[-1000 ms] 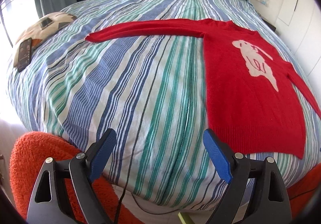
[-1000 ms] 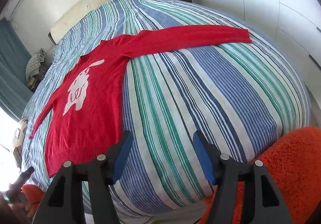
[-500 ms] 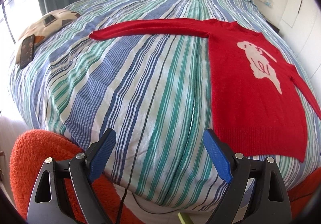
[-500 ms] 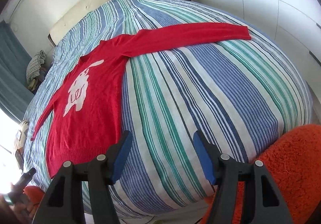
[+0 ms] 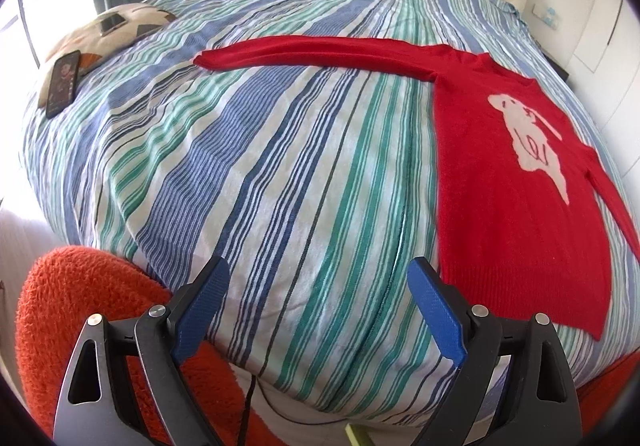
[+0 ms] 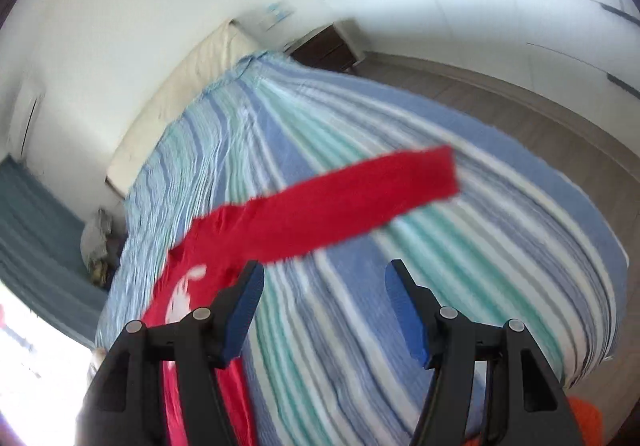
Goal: Fold small clothes
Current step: 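Reach the right gripper to a sleeve cuff and close on it, then fold the held sleeve across the sweater body and open the right gripper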
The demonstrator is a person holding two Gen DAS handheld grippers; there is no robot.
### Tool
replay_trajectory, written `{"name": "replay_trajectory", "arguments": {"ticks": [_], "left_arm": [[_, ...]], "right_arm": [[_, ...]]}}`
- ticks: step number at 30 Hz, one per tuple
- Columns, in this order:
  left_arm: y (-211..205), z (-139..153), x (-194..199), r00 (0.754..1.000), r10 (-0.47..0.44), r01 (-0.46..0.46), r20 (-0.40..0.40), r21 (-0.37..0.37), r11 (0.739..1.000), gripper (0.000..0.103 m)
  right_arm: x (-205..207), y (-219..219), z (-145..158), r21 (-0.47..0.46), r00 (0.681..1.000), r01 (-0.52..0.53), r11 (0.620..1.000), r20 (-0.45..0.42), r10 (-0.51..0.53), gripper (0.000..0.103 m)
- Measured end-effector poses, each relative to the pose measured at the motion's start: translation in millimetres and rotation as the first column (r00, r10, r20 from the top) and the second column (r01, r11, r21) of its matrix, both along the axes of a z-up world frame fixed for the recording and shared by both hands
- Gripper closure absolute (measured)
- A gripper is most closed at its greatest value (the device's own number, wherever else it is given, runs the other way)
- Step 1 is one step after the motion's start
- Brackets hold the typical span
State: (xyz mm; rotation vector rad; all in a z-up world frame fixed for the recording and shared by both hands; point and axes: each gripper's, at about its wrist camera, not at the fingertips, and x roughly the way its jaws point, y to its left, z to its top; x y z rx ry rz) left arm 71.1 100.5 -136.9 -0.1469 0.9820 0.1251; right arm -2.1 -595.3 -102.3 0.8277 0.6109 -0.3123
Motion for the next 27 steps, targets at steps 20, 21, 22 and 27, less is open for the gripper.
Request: {"name": "replay_trajectory", "arguments": {"ticks": [20, 21, 22, 27], "left_arm": [[-5.4, -14.6, 10.0, 0.998, 0.012, -0.009, -0.061, 0.053, 0.999, 0.011], [-5.4, -14.7, 10.1, 0.998, 0.011, -0.008, -0.059, 0.051, 0.999, 0.011], [-5.6, -15.1, 10.2, 0.998, 0.008, -0.006, -0.057, 0.049, 0.999, 0.011], [-9.8, -18.5, 14.5, 0.998, -0.018, 0.021, -0.062, 0.036, 0.999, 0.011]], "right_arm": [[78.8, -99.4, -98.6, 0.272, 0.969, 0.245, 0.931, -0.090, -0.229, 0.097], [83.8, -94.6, -83.4, 0.226, 0.974, 0.224, 0.948, -0.075, -0.212, 0.098], [92.9, -86.2, -61.5, 0.167, 0.983, 0.185, 0.968, -0.047, -0.180, 0.098], [165.2, 0.8, 56.9, -0.073, 0.985, -0.140, 0.987, 0.092, 0.147, 0.098]]}}
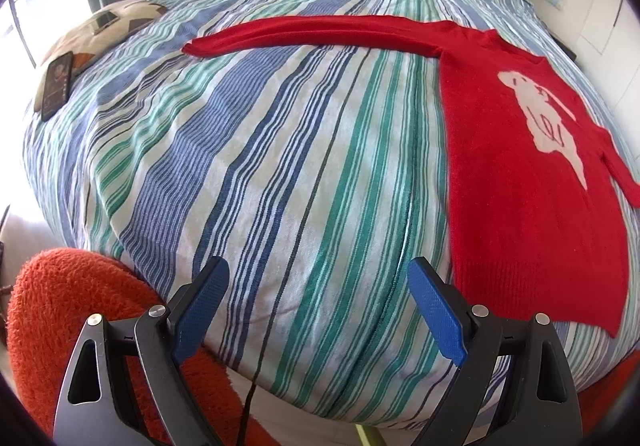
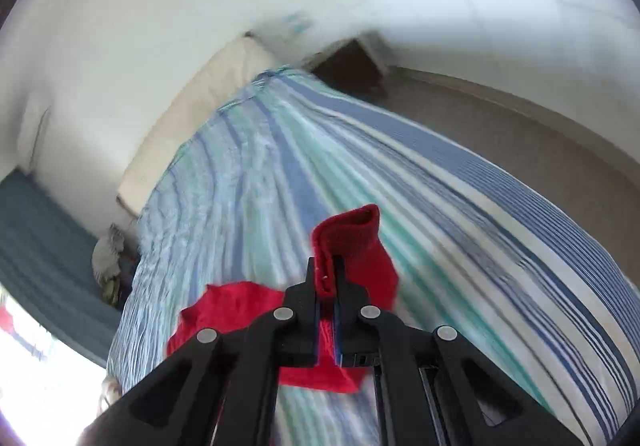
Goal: Fold small clothes
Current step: 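Fold the held sleeve across the sweater body and open the right gripper, then reach the left gripper to the other sleeve cuff and close on it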
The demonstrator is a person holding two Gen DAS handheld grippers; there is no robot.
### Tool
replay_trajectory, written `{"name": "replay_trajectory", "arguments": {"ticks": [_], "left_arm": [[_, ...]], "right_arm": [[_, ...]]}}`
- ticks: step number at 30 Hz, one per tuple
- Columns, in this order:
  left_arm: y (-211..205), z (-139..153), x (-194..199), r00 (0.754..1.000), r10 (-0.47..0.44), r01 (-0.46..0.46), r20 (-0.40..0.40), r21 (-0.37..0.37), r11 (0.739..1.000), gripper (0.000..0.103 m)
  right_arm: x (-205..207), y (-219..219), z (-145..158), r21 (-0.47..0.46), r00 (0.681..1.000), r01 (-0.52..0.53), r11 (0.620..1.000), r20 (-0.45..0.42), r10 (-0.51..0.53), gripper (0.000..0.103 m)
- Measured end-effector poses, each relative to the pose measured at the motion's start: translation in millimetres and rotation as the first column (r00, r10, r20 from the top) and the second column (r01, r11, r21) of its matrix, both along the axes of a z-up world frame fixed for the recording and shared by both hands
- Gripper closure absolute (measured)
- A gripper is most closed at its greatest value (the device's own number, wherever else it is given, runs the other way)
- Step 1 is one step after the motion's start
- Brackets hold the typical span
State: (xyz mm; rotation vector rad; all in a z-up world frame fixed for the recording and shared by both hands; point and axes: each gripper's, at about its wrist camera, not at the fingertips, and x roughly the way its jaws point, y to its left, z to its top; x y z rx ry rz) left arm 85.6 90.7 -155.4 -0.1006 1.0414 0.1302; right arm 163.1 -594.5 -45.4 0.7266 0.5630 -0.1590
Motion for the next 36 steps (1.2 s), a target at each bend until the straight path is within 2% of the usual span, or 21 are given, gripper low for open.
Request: {"name": "replay_trajectory", "arguments": {"ticks": [2, 5, 8, 10, 12, 13, 14, 17, 22, 24, 26, 28, 31, 33, 36], "left_arm": [[-1.7, 1.5, 1.1, 1.000, -0.011, 0.011, 0.007, -0.005, 1.000, 0.011], [-0.8, 6.3, -1.1, 0.999, -0.012, 0.013, 0.031, -0.011, 1.000, 0.011], [4.4, 9.8, -5.1, 0.999, -0.001, 0.002, 0.046, -0.025, 1.000, 0.011], [9.1, 10.9, -6.7, 0.999, 0.012, -0.010, 0.050, -0.038, 0.999, 0.011], [13.7, 11.1, -7.0, 0.998, 0.029, -0.026, 0.050, -0.055, 0.998, 0.011], [15.9, 10.9, -7.1, 0.998, 0.037, -0.034, 0.048, -0.065, 0.997, 0.011], [17.9, 10.6, -7.0, 0.998, 0.044, -0.041, 0.047, -0.075, 0.996, 0.011], [22.0, 10.5, -6.1, 0.997, 0.059, -0.054, 0.045, -0.099, 0.994, 0.011], [23.3, 6.9, -1.4, 0.998, 0.064, -0.060, 0.029, -0.121, 0.991, 0.011], [22.1, 5.6, -0.1, 0.998, 0.061, -0.058, 0.025, -0.114, 0.992, 0.011], [20.4, 6.0, -0.5, 0.998, 0.059, -0.056, 0.031, -0.102, 0.993, 0.011], [18.3, 6.0, -1.0, 0.998, 0.057, -0.054, 0.035, -0.086, 0.995, 0.011], [15.2, 5.2, -0.8, 0.998, 0.053, -0.050, 0.037, -0.059, 0.997, 0.011], [13.7, 5.2, 0.1, 0.998, 0.047, -0.045, 0.039, -0.048, 0.998, 0.011], [13.2, 7.9, 5.2, 0.998, 0.038, -0.036, 0.047, -0.050, 0.998, 0.011]], "right_arm": [[33.7, 53.3, 36.7, -0.069, 0.990, -0.136, 0.988, 0.039, 0.138, 0.098], [85.5, 136.1, 68.6, -0.134, 0.949, -0.299, 0.945, 0.059, 0.309, 0.098], [132.1, 220.9, 75.2, -0.185, 0.897, -0.427, 0.885, 0.037, 0.440, 0.098], [153.2, 270.7, 64.2, -0.195, 0.854, -0.506, 0.840, 0.025, 0.520, 0.093], [167.9, 308.9, 42.7, -0.109, 0.783, -0.618, 0.779, 0.010, 0.622, 0.065], [173.8, 321.5, 35.5, -0.072, 0.766, -0.640, 0.765, 0.007, 0.642, 0.041], [170.3, 326.0, 30.5, -0.056, 0.760, -0.648, 0.760, 0.022, 0.650, 0.039], [168.6, 318.9, 27.9, -0.053, 0.767, -0.639, 0.767, 0.040, 0.641, 0.039], [139.9, 241.9, 17.5, -0.065, 0.837, -0.546, 0.835, -0.020, 0.546, 0.034], [128.0, 215.3, 3.4, -0.089, 0.867, -0.498, 0.863, -0.072, 0.493, 0.031], [104.5, 190.2, -23.0, -0.127, 0.884, -0.460, 0.879, -0.159, 0.439, 0.030], [80.9, 172.5, -53.0, -0.196, 0.890, -0.427, 0.883, -0.260, 0.373, 0.030], [34.4, 150.3, -97.4, -0.310, 0.884, -0.404, 0.861, -0.374, 0.281, 0.030], [4.3, 138.8, -122.4, -0.361, 0.878, -0.395, 0.845, -0.419, 0.231, 0.030], [-31.4, 122.0, -148.3, -0.392, 0.881, -0.350, 0.851, -0.447, 0.157, 0.030]]}}
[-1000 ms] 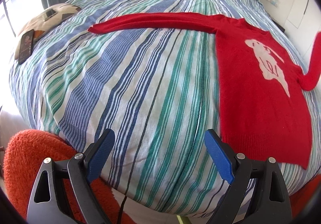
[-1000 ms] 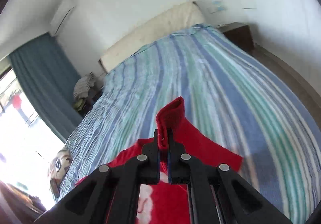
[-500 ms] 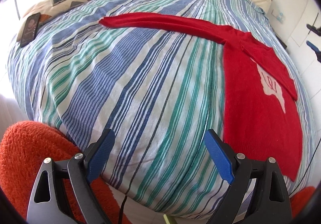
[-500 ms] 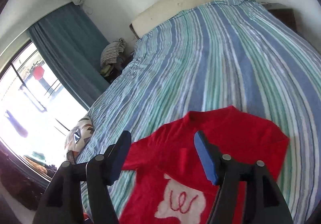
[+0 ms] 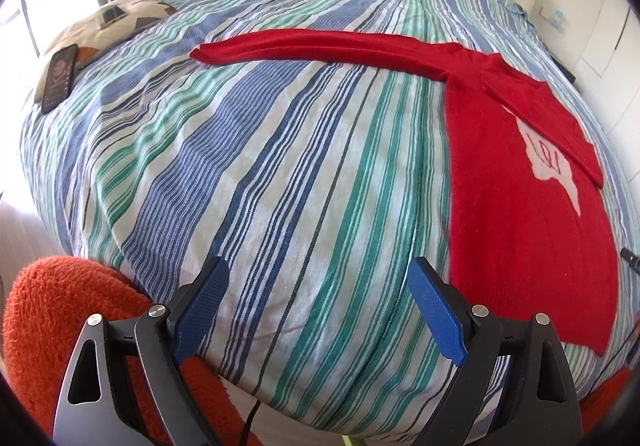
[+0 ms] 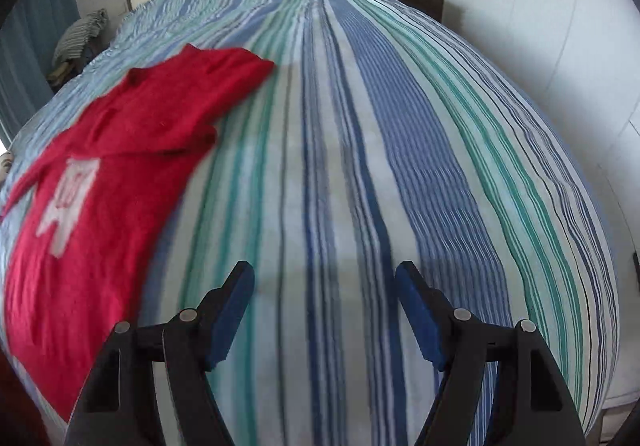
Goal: Fold small clothes
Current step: 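Reach the left gripper to the other sleeve cuff and close on it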
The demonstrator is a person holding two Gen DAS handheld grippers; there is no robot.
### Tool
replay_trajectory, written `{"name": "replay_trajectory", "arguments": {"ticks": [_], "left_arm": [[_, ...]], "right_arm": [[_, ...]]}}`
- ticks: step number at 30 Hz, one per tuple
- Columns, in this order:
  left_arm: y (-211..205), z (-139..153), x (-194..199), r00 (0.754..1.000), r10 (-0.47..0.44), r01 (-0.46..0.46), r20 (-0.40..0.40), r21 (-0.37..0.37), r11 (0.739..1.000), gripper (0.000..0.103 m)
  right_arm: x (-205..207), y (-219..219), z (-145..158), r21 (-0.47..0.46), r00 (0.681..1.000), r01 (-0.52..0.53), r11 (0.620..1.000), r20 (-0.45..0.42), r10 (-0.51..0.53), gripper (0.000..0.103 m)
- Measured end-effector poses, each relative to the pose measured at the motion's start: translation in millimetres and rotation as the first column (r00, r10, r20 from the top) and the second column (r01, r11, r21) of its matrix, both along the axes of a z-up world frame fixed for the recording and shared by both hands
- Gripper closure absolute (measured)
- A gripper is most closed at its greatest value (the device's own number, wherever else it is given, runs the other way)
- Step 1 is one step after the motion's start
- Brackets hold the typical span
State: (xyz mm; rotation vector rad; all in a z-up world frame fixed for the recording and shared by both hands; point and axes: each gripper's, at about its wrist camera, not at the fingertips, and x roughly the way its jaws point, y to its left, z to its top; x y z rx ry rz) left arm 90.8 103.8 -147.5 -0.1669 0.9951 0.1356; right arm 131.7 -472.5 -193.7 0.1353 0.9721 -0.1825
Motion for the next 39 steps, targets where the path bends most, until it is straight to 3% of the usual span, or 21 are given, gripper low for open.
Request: {"name": "replay_trajectory", "arguments": {"ticks": [5, 6, 8, 11, 14, 15, 18, 25, 30, 33, 36, 39], "left_arm": [[9.7, 19.2, 28.8, 0.997, 0.014, -0.015, 0.073, 0.022, 1.000, 0.010], [12.6, 22.1, 38.4, 0.996, 0.011, -0.013, 0.091, 0.015, 1.000, 0.004], [17.0, 19.2, 58.8, 0.995, -0.004, 0.002, 0.103, 0.019, 1.000, 0.003], [24.0, -5.8, 86.7, 0.999, -0.004, 0.002, 0.042, 0.041, 0.999, 0.003], [33.9, -45.8, 96.7, 0.998, -0.007, 0.006, -0.063, -0.015, 1.000, 0.002], [33.4, -50.8, 93.2, 0.999, -0.016, 0.016, -0.035, -0.013, 1.000, 0.001], [23.0, -48.1, 89.0, 0.999, -0.021, 0.022, -0.024, 0.046, 0.999, 0.000], [26.6, -49.2, 85.9, 0.999, -0.030, 0.030, -0.030, 0.013, 0.999, 0.000], [20.2, -48.4, 87.4, 0.997, -0.046, 0.050, -0.062, 0.062, 0.997, 0.000], [22.8, -39.5, 84.6, 0.994, -0.060, 0.060, -0.093, -0.002, 0.998, 0.001], [40.5, -17.0, 85.8, 0.995, -0.091, 0.083, -0.049, -0.145, 0.986, 0.001], [90.3, 13.9, 104.8, 1.000, 0.013, -0.005, 0.028, -0.258, 0.966, 0.001]], "right_arm": [[-29.7, -10.4, -11.8, -0.013, 0.996, 0.054, 0.998, 0.065, -0.053, 0.018], [-29.4, -9.9, -12.6, -0.018, 0.996, 0.058, 0.998, 0.066, -0.056, 0.017], [-28.0, -8.0, -15.6, -0.016, 0.996, 0.056, 0.998, 0.068, -0.055, 0.011], [-31.0, -7.5, -19.0, -0.012, 0.996, 0.052, 0.999, 0.079, -0.051, 0.006], [-32.2, -7.3, -20.7, -0.004, 0.995, 0.052, 0.999, 0.087, -0.052, 0.005], [-31.6, -6.2, -21.4, -0.004, 0.995, 0.053, 0.999, 0.090, -0.052, 0.005], [-32.2, -5.2, -23.0, -0.008, 0.994, 0.055, 0.998, 0.097, -0.054, 0.005], [-35.0, -4.4, -24.8, -0.014, 0.994, 0.052, 0.999, 0.098, -0.050, 0.003], [-33.6, -3.9, -25.1, -0.016, 0.994, 0.050, 0.999, 0.102, -0.048, 0.002], [-33.8, -3.5, -25.1, -0.018, 0.994, 0.049, 0.999, 0.103, -0.047, 0.002], [-33.2, -2.9, -25.0, -0.020, 0.994, 0.048, 0.999, 0.102, -0.046, 0.002], [-33.0, -1.9, -25.1, -0.027, 0.994, 0.047, 0.999, 0.102, -0.044, 0.001]]}}
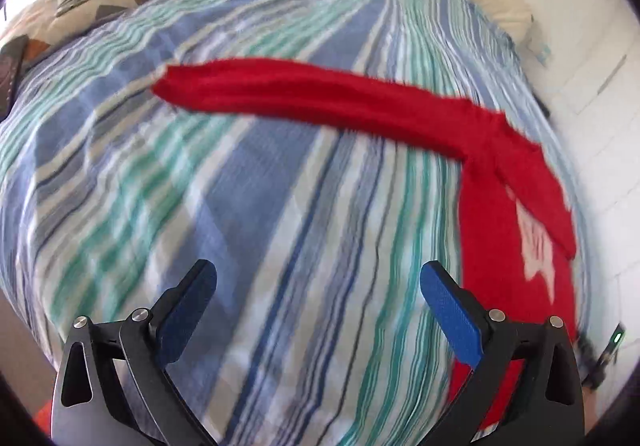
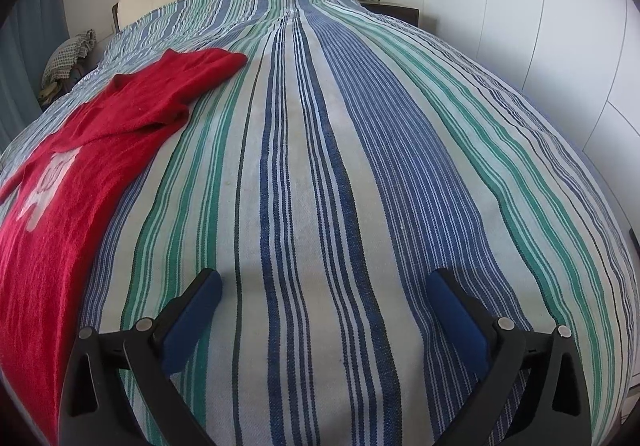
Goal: Fold small clothes
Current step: 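Reach the left gripper to the other sleeve cuff and close on it, then fold the held sleeve across the sweater body and open the left gripper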
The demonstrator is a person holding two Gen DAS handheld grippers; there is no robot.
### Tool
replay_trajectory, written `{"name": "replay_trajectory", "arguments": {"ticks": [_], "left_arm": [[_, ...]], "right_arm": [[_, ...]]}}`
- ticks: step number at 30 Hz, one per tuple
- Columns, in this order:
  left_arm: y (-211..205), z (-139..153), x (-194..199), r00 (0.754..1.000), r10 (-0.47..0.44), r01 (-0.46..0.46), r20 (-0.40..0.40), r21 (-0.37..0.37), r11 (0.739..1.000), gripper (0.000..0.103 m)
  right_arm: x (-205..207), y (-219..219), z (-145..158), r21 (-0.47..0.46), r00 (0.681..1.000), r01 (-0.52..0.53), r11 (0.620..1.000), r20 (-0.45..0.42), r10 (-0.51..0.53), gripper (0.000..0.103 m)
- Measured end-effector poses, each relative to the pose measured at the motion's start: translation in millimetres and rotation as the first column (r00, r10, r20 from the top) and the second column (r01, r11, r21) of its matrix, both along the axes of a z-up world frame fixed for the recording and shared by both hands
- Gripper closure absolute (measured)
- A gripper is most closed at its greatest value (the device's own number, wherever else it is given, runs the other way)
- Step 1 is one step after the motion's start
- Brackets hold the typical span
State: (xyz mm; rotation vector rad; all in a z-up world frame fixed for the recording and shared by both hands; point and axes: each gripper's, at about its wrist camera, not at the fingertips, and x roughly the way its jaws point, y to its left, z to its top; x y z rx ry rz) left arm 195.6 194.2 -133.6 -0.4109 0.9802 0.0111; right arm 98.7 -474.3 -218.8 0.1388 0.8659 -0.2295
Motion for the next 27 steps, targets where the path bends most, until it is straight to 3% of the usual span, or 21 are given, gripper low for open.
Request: {"name": "replay_trajectory", "arguments": {"ticks": [2, 4, 5, 8, 9, 10, 15, 16, 17, 18, 19, 23, 27], "left_arm": [[49.2, 9.8, 17.8, 0.992, 0.128, -0.126, 0.005, -0.139, 0.982, 0.001], [96.9, 3.8, 35.5, 0.972, 0.234, -0.230, -0.021, -0.288, 0.930, 0.001], [114.2, -3.1, 45.0, 0.963, 0.264, -0.265, -0.046, -0.311, 0.913, 0.002], [140.8, -24.4, 70.2, 0.935, 0.333, -0.353, -0.125, -0.216, 0.910, 0.006], [142.9, -31.4, 77.0, 0.930, 0.340, -0.363, -0.141, -0.196, 0.911, 0.012], [143.9, -38.3, 83.5, 0.927, 0.343, -0.368, -0.153, -0.191, 0.910, 0.017], [145.5, -54.6, 102.4, 0.908, 0.404, -0.419, -0.110, -0.249, 0.873, 0.021], [144.0, -56.1, 104.9, 0.906, 0.413, -0.423, -0.094, -0.258, 0.869, 0.039], [142.5, -57.3, 109.3, 0.911, 0.403, -0.410, -0.084, -0.273, 0.870, 0.057], [138.4, -60.0, 114.3, 0.921, 0.379, -0.390, -0.095, -0.278, 0.878, 0.098], [134.6, -58.3, 117.5, 0.924, 0.368, -0.383, -0.105, -0.252, 0.888, 0.100], [103.1, -9.1, 128.0, 0.953, 0.304, -0.300, 0.006, -0.127, 0.945, 0.100], [21.4, 75.4, 154.2, 0.984, 0.085, -0.088, 0.157, 0.008, 0.996, 0.100]], "right_arm": [[0.3, 0.8, -0.2, -0.004, 1.000, -0.001, 1.000, 0.000, 0.001, 0.001], [0.2, 0.9, -0.3, -0.003, 1.000, -0.001, 1.000, 0.001, 0.001, 0.001], [0.3, 1.0, -0.4, -0.004, 1.000, -0.001, 1.000, 0.001, 0.001, 0.001], [0.6, 1.2, -0.4, -0.007, 1.000, 0.000, 1.000, -0.001, 0.000, 0.001], [0.9, 1.4, -0.3, -0.009, 1.000, 0.000, 1.000, -0.002, 0.000, 0.001], [1.2, 0.8, -0.2, -0.010, 1.000, -0.001, 1.000, -0.002, 0.001, 0.001], [2.9, 0.8, 0.0, -0.020, 1.000, -0.001, 1.000, -0.006, 0.001, 0.000], [3.1, 0.9, 0.0, -0.022, 1.000, 0.000, 1.000, -0.007, 0.000, 0.000], [3.2, 0.9, -0.1, -0.025, 1.000, 0.000, 1.000, -0.008, 0.000, 0.000], [3.4, 0.6, -0.2, -0.028, 1.000, 0.000, 1.000, -0.009, 0.000, 0.000], [3.6, 0.9, -0.6, -0.031, 1.000, 0.001, 1.000, -0.009, -0.001, 0.000], [4.0, 2.2, -1.1, -0.041, 1.000, 0.001, 0.999, -0.008, -0.001, 0.000], [4.1, 2.2, -1.3, -0.039, 1.000, 0.000, 0.999, -0.008, -0.001, 0.000]]}}
